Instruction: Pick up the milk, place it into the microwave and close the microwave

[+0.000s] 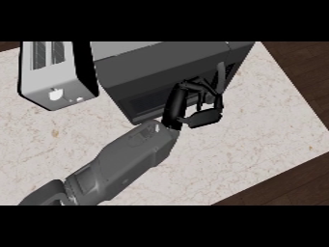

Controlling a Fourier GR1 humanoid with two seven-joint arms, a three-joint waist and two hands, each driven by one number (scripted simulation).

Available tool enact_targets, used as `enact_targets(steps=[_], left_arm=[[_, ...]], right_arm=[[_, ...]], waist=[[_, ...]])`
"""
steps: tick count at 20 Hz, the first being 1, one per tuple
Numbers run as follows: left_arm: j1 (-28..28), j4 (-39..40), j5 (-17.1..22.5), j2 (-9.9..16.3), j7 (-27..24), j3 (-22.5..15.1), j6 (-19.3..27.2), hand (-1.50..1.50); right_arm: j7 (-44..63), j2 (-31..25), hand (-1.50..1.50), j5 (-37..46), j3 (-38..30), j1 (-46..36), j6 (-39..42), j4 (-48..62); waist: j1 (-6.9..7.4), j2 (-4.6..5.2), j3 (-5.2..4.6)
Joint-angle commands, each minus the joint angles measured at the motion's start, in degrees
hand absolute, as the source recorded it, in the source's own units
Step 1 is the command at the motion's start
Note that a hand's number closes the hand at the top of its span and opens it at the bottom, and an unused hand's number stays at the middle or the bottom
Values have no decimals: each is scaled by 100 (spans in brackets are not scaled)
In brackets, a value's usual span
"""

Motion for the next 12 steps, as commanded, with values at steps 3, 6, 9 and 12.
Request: enact_targets(steps=[3,6,9,12], left_arm=[[283,860,364,10,191,300,417,150],[329,804,525,10,249,262,326,150],[279,838,584,10,183,245,242,-150],[362,838,666,10,196,123,230,-150]], right_arm=[[20,-78,-150,-130,-144,170,-18,-127],[66,-152,-150,-244,-235,244,-74,-152],[133,-223,-150,-261,-276,374,-77,-214],[164,-211,-150,-307,-264,445,-157,-358]], waist=[[210,8,-20],[328,-28,-28],[357,-27,-27],[383,-32,-32]])
